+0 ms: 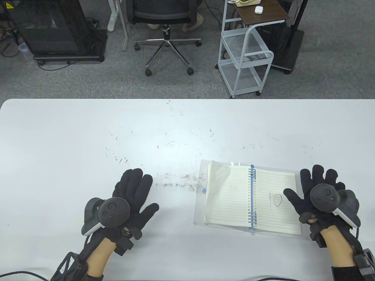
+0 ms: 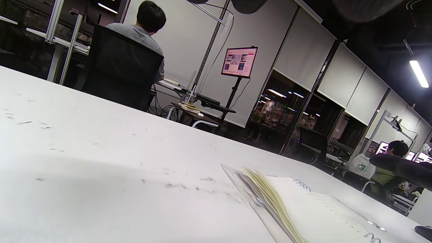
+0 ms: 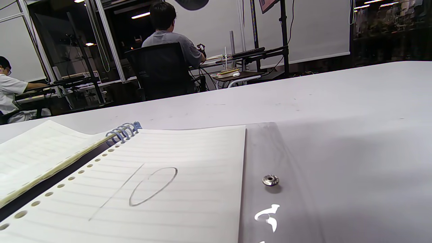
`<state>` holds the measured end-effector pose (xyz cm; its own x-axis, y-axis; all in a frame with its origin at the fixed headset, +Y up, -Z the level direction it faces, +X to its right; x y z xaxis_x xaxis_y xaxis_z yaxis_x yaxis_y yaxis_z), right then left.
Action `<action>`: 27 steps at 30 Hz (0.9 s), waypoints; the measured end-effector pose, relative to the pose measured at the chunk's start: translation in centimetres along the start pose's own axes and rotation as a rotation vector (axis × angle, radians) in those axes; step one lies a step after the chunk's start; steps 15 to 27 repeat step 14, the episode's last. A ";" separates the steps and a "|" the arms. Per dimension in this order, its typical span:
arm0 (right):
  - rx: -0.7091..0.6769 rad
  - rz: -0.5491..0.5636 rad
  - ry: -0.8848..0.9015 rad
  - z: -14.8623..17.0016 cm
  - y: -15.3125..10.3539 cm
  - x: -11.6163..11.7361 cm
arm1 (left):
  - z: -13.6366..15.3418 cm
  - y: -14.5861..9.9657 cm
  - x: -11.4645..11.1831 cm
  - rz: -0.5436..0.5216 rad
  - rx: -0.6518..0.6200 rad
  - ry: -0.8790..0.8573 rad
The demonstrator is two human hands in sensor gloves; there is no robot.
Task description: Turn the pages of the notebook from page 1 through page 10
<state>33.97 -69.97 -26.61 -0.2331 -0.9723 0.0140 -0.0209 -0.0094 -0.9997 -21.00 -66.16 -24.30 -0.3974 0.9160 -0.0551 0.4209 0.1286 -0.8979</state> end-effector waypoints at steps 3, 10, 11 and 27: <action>-0.004 0.000 0.007 0.0 0.0 0.0 | 0.0 0.0 -0.1 0.006 0.003 0.000; -0.011 -0.004 0.025 0.0 0.0 0.2 | 0.1 0.1 -0.1 0.008 0.007 0.001; -0.011 -0.006 0.026 0.0 0.0 0.2 | 0.1 0.1 -0.1 0.008 0.007 0.000; -0.012 -0.010 0.026 -0.1 0.0 0.2 | 0.1 0.1 -0.1 0.012 0.008 0.002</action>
Point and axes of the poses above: the tracker on the back of each hand, its own z axis roughly to the little-finger side, its own y axis roughly from the wrist to the fingertips, x = y × z, the point moved 2 cm from there along y, roughly from the wrist to the fingertips, and after that the axes turned 1 degree about y, right-handed, at the moved point
